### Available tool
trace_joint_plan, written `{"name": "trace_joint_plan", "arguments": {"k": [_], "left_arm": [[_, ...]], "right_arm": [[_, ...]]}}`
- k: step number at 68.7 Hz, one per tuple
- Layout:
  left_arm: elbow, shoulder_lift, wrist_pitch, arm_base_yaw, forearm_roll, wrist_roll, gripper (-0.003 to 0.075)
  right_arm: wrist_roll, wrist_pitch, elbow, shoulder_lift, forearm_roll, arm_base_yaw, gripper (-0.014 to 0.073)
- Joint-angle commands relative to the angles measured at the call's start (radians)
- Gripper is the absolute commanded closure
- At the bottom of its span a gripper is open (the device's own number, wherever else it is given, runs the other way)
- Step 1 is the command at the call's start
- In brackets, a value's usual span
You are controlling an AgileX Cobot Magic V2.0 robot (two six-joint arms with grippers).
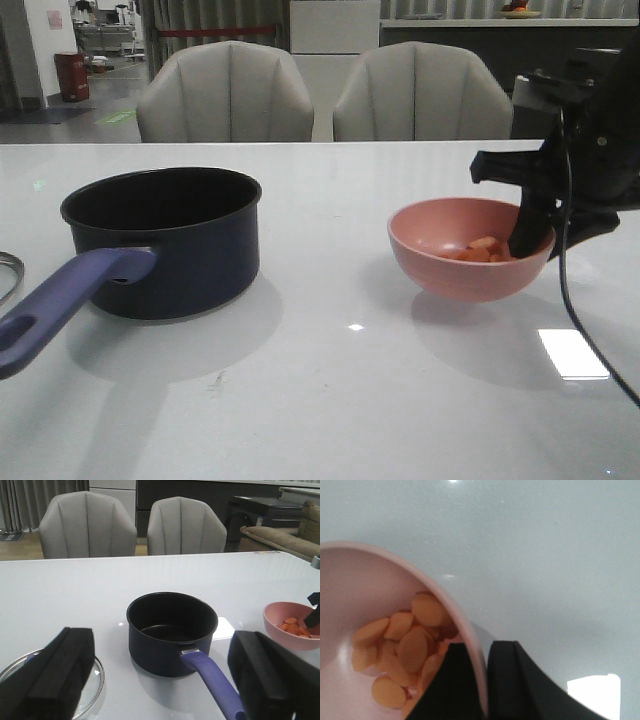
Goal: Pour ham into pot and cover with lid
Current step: 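Reach the right gripper down and grasp the pink bowl rim, then lift the pink bowl with the right gripper over the pot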
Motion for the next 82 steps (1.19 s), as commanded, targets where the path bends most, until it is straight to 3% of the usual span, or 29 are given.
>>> {"name": "trace_joint_plan", "arguments": {"k": [1,29,45,53,65,82], "left_arm": [[-0.025,0.015,-0.081,-0.007,-0.006,0.0,0.0137],[-0.025,0.015,-0.081,-0.007,-0.006,0.0,0.0137],[-0.025,0.015,-0.081,-0.007,-0.006,0.0,0.0137],[-0.025,0.015,-0.081,-0.007,-0.006,0.0,0.0138],[-0.025,0.015,-0.081,-0.007,-0.006,0.0,0.0138],[-0.025,0.015,-0.081,-0.007,-0.006,0.0,0.0137]], "right_arm": [[-0.078,0.019,-0.093,-0.091,0.019,0.019,0.046],[-0.13,0.234,-0.549,-0.023,0.017,0.265,0.046],[-0.129,0.206,-0.765,0.133,-0.012,0.369,0.0459],[-0.129,0.104,-0.789,0.159,-0.022,0.383,0.0459],[-0.137,-0.159,-0.729,0.139,-0.057,0.393,0.0459],[-0.202,-0.636,-0.487,0.109,-0.142,0.434,0.0459]]}}
